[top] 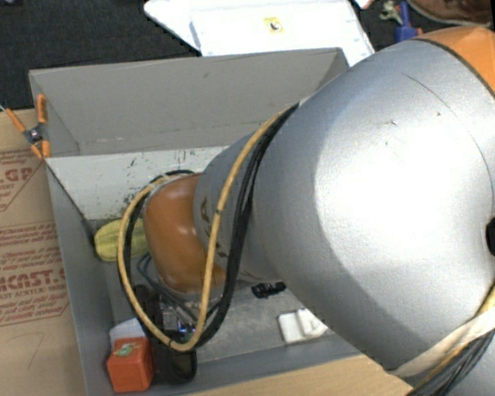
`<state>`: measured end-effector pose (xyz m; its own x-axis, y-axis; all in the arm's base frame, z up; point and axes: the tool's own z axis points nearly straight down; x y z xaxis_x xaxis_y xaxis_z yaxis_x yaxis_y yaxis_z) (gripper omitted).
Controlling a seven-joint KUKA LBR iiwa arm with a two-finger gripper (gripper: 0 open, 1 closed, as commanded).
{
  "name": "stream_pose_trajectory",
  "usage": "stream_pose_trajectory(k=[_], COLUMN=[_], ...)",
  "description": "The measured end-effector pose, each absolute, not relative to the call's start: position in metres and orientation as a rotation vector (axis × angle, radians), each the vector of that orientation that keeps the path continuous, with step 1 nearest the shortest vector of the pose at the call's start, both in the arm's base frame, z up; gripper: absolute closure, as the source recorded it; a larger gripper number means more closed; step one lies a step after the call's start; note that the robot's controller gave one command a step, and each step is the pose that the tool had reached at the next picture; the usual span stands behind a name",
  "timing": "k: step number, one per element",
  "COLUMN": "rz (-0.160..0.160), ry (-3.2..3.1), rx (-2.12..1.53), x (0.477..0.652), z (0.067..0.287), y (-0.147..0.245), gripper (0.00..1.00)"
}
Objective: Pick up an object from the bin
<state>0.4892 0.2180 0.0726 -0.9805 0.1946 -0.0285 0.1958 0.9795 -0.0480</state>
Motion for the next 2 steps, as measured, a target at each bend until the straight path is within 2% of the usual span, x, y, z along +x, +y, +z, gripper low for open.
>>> stream_pose_trajectory(k=[2], rz=[-0.095], ry=[3.109], rx=[0.239], x=[0.4903], z=[0.0723], y=[0.2211], gripper=[1.00])
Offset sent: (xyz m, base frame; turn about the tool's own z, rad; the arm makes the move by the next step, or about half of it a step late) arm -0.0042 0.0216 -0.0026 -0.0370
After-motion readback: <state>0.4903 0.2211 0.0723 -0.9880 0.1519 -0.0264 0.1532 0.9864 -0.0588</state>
